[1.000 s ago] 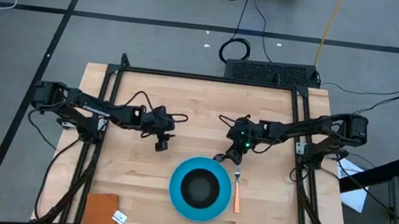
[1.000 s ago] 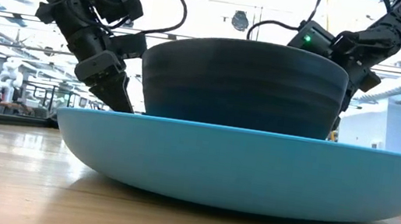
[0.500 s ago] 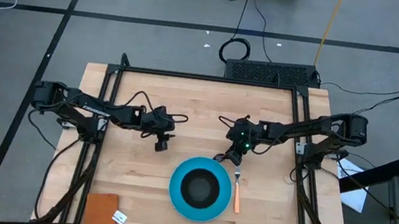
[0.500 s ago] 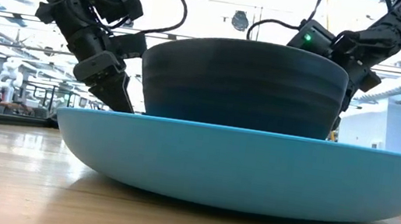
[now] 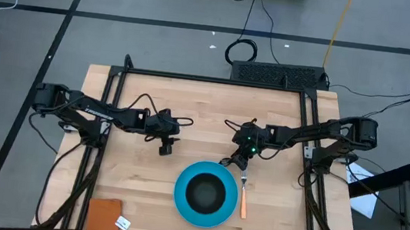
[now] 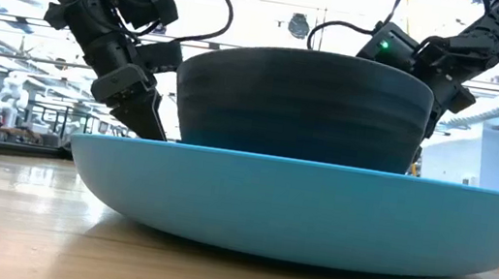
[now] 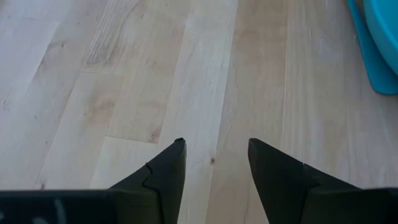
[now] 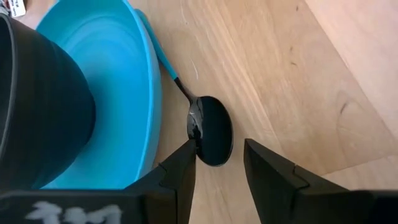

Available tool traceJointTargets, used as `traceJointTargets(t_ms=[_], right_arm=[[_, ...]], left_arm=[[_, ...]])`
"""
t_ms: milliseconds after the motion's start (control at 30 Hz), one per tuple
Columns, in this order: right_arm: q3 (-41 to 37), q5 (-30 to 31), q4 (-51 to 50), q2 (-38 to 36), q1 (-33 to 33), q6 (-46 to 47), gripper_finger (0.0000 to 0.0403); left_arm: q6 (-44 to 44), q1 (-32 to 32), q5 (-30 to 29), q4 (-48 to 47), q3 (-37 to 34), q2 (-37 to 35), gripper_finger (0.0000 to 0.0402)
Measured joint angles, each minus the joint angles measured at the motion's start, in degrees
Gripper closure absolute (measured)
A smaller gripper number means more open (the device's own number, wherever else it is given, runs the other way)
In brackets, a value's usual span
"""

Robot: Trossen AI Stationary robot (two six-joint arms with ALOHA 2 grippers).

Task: Set table place
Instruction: Put the blue spoon into the bowl

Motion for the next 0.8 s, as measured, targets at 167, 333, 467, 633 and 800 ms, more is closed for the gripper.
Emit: traceJointTargets(t_ms=[167, 333, 467, 633, 800], right_arm=[[0.00, 0.00, -0.01, 0.01, 0.01, -0.02, 0.0279], [0.00, -0.09, 0.84, 1.03, 0.84, -0.16, 0.0279], [0.04, -0.21, 2.20, 2.58, 1.16, -0.03, 0.0279], [0.02, -0.21, 2.59, 2.89, 1.14, -0.03, 0.0279], [0.02, -0.21, 2.57, 2.92, 1.14, -0.08, 0.0279]], left_arm=[[0.02, 0.00, -0.05, 0.01, 0.01, 0.00, 0.0222], [0.07, 0.00, -0.22, 0.00, 0.00, 0.00, 0.0222], [0.07, 0.00, -0.22, 0.00, 0.00, 0.00, 0.0222], [0.17, 0.01, -0.22, -0.01, 0.00, 0.00, 0.0222], [0.17, 0.00, -0.20, -0.02, 0.00, 0.00, 0.0222]])
